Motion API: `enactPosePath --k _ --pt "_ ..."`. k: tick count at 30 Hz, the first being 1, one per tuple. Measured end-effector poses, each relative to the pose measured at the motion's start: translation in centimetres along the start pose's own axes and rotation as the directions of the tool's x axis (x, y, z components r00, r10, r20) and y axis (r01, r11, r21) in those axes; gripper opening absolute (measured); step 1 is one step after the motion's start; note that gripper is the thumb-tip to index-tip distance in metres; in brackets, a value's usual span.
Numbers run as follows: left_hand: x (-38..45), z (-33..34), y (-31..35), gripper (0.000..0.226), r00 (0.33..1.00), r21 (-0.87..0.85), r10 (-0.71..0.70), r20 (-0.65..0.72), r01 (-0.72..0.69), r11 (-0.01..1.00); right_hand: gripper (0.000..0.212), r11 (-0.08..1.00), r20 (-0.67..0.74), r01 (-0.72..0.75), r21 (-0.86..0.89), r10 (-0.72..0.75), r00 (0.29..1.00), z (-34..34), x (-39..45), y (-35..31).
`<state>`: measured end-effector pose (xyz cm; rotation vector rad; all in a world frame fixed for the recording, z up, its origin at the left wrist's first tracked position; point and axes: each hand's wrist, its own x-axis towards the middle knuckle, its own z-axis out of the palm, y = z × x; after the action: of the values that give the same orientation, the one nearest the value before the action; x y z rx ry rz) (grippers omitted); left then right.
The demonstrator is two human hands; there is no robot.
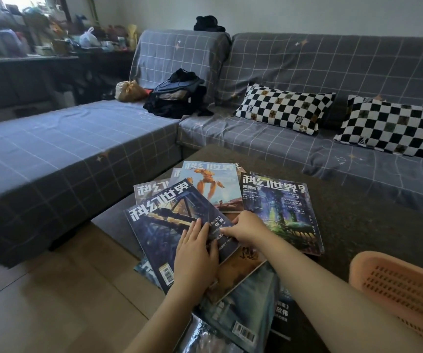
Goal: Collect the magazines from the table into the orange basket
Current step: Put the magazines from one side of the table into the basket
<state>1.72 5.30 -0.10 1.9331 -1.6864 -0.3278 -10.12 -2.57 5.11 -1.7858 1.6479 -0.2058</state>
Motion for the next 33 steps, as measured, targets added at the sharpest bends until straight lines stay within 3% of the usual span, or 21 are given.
enactPosePath --k 3,7,12,15,21,24,26,28,30,33 --pt "-1.1 -0.8 0.1 0.052 1.0 -0.08 -0.003 0.028 0.005 0.997 0.025 0.965 0.148 -0.065 0.253 0.028 0.989 -0.2 -1.9 0.1" --pt "-2.6 -1.8 0.6 0.051 0.996 -0.082 -0.069 0.064 0.074 0.994 0.034 0.907 0.011 0.047 0.419 -0.057 0.998 -1.0 -4.9 1.1" --pt "-4.4 -3.4 1.9 0.053 0.989 -0.066 -0.135 0.066 0.139 0.988 0.035 0.705 -0.078 0.031 0.709 0.034 0.996 -3.7 -9.6 3.7" --pt "-5.3 -4.2 4.3 0.054 0.991 -0.207 -0.113 0.078 0.127 0.97 0.035 0.607 -0.156 0.076 0.791 0.079 0.985 -5.5 -12.7 6.1" --pt "-6.4 -4.3 10.3 0.06 0.995 -0.6 -0.087 -0.044 0.043 0.799 0.026 0.453 -0.271 0.18 0.873 0.144 0.952 -7.8 -18.8 11.9" --pt "-6.8 -3.9 13.3 0.059 0.987 -0.797 -0.12 0.11 0.159 0.583 0.025 0.39 -0.314 0.225 0.893 0.182 0.932 -8.5 -21.7 14.7" --pt "-7.2 -3.3 15.1 0.036 0.978 -0.852 -0.087 0.188 0.206 0.481 0.026 0.348 -0.324 0.238 0.907 0.216 0.921 -8.9 -23.6 16.4" --pt "-8.0 -2.7 17.0 0.019 0.972 -0.879 -0.018 0.234 0.219 0.424 0.029 0.283 -0.32 0.246 0.927 0.253 0.913 -9.3 -25.4 18.0" --pt "-8.6 -2.0 18.8 0.022 0.962 -0.894 0.04 0.27 0.235 0.381 0.031 0.242 -0.321 0.256 0.936 0.282 0.904 -9.9 -27.1 19.4" --pt "-9.2 -0.7 21.1 0.023 0.938 -0.886 0.113 0.327 0.263 0.381 0.032 0.287 -0.383 0.3 0.91 0.303 0.873 -10.7 -29.0 21.4"
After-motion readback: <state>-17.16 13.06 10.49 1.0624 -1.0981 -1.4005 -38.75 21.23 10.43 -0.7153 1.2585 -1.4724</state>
